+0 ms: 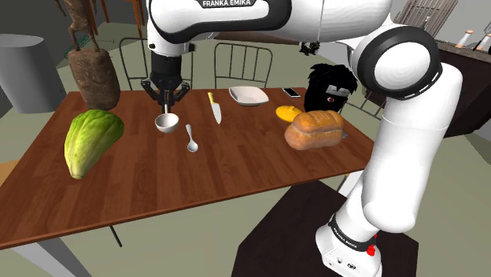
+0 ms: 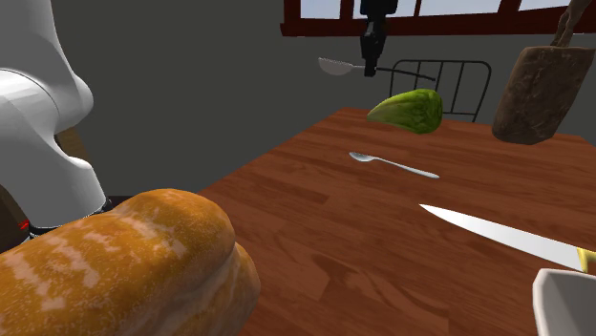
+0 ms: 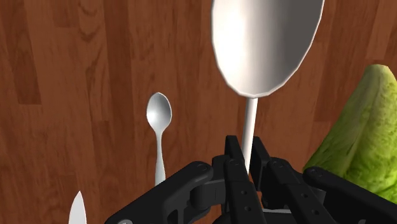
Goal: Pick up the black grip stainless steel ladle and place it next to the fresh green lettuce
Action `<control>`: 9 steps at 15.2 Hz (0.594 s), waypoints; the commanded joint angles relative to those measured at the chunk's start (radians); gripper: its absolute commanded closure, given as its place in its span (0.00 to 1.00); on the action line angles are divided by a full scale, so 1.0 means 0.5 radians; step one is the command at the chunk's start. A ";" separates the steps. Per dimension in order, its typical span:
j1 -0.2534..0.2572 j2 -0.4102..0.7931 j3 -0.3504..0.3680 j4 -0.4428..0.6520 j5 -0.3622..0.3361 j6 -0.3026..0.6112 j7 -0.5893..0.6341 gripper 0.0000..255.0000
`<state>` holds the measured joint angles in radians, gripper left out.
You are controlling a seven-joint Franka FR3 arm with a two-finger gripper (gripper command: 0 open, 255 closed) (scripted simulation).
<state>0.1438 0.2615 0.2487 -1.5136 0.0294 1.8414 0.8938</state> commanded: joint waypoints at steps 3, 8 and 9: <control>-0.003 0.005 -0.002 -0.101 0.001 0.106 -0.008 1.00; -0.004 0.018 -0.004 -0.218 0.000 0.236 -0.015 1.00; -0.005 0.022 -0.005 -0.239 -0.001 0.261 -0.017 1.00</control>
<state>0.1420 0.2689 0.2470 -1.6244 0.0293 1.9590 0.8870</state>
